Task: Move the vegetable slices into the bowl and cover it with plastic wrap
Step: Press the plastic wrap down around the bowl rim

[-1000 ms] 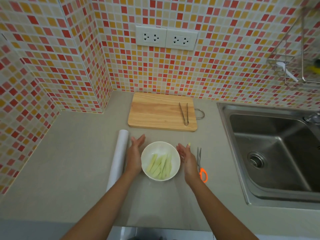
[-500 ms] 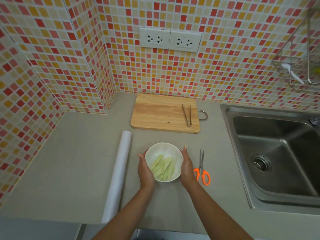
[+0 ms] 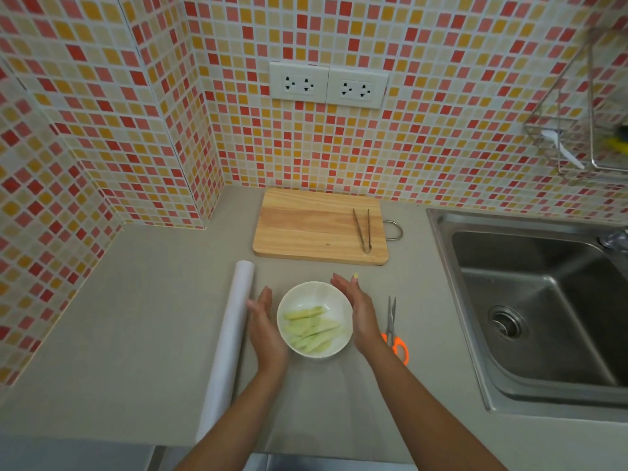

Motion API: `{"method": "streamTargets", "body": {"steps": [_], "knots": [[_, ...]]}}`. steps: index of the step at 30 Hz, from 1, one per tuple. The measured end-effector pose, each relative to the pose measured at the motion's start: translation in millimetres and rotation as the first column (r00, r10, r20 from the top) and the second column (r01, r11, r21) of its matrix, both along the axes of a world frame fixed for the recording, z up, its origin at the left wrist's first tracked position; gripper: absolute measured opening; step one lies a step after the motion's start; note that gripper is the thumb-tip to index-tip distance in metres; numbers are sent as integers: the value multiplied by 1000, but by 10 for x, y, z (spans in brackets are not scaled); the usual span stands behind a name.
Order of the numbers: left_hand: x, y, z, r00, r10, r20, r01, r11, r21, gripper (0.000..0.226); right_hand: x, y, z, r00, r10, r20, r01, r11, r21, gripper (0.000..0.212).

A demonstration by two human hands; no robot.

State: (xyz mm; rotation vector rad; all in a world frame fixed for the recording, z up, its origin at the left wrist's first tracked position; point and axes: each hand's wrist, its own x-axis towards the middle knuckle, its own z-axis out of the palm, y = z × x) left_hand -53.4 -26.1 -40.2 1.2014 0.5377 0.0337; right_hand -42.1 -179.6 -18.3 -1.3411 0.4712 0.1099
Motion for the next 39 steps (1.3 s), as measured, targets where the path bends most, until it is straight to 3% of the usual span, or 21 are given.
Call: {"method": "streamTargets", "body": {"steps": [4,11,15,18,20,24,30,39], "knots": [[-134,-217,5,998,41,-55,-45,996,-74,55,-55,59,-81,999,-21,-31,25,994,106,49],[8,-210,23,997,8,-83,-19,990,-137,56,-155,153,-205,983,-179,-46,184,931,316,57],[118,-122,15,984,-166,-62,150,968,-200,70,-228,209,-210,972,-236,-4,228,933,278,53],[302,2,105,931,-360,-55,352,929,-115,84,-279,226,-216,962,-273,3,267,943,200,50],[404,78,173,914,-400,-71,399,916,-32,87,-272,174,-177,956,-293,-18,292,946,143,52],[379,150,97,977,-210,-27,209,977,-46,78,-120,-16,-100,945,-328,-15,328,940,92,58],[95,-185,25,991,-121,-61,109,980,-169,65,9,79,-105,987,-138,-88,154,967,202,54],[141,-231,57,979,-45,-199,60,996,72,68,-63,113,-162,987,-148,-63,153,984,95,54]]}}
